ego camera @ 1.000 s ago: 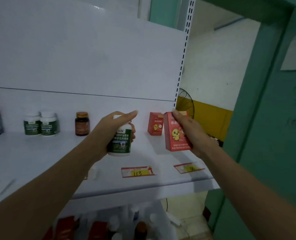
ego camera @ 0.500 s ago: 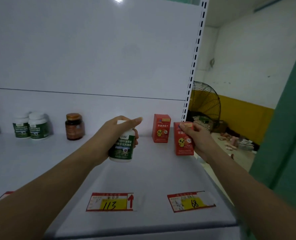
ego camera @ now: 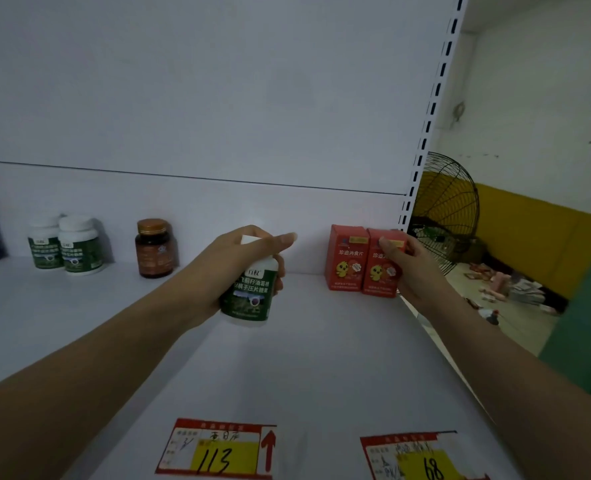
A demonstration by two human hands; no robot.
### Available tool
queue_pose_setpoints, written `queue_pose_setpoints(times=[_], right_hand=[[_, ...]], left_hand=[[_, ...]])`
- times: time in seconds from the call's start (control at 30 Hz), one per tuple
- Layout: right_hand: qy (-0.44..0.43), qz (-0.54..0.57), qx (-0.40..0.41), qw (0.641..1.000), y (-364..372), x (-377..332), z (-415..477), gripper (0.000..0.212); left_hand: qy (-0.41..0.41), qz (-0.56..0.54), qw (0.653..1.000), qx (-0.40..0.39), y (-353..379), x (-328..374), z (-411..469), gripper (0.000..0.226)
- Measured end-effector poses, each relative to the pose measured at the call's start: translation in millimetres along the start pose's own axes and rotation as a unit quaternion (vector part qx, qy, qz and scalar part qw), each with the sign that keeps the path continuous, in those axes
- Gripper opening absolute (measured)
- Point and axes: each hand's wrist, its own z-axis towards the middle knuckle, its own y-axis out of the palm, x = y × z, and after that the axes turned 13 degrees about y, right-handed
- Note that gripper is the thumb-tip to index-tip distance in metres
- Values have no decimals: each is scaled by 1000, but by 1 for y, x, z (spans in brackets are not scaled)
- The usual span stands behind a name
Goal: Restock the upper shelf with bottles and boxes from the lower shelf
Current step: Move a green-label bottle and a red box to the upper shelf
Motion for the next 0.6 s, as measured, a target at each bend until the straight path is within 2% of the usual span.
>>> queue_pose_setpoints(times=[0.03,0.13,0.27,0.43,0.6], right_hand=[[3,7,-6,1000,0,0,1,94],[8,40,6,999,0,-1,9,65],[3,45,9,999,0,-4,13,52],[10,33,-1,999,-1,-4,9,51],[-8,7,34,999,5,5,6,57]], left_hand=[[-1,1,1000,0,-1,0,0,34],[-1,1,1000,-4,-4,0,2,36],[-4,1,1000,-11,-5,-1,1,37],[-9,-9,1000,-3,-5,-1,-7,37],[-12,-11,1000,15,-7,0,-16,30]])
